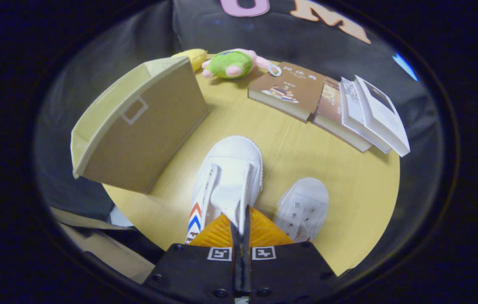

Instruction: Open the storage box then place both shoes into the box .Put the left shoe in first, then the right shoe, with the right side of both shoes facing outward in a uniform manner.

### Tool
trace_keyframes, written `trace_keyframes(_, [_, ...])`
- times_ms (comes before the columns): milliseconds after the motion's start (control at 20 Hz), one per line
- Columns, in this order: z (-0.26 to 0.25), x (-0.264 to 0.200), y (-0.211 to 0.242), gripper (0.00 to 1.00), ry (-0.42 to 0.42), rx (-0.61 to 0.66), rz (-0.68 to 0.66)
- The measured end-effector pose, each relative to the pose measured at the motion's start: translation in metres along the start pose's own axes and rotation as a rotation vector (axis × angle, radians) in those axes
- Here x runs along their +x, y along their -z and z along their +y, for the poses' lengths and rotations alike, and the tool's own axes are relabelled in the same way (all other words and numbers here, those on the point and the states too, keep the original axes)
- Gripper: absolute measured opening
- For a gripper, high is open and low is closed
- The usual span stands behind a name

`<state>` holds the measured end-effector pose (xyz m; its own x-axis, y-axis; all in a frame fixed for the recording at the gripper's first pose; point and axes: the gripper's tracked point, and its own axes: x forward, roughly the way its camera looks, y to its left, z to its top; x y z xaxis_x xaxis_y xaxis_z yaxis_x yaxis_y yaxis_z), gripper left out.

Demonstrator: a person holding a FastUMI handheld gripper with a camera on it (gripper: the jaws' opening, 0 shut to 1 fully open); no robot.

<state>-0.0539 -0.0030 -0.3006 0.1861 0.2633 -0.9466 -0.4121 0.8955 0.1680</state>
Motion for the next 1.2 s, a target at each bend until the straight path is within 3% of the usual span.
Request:
trace_keyframes(400, [0.026, -0.058, -0.056, 0.03, -0.067, 0.212, -0.107])
trace_keyframes(850, [0.105, -0.108, -0.146, 0.04, -0.181, 0.240, -0.255])
trace_keyframes(1200, [0.188, -0.090, -0.187, 0.03, -0.274, 0.231, -0.277])
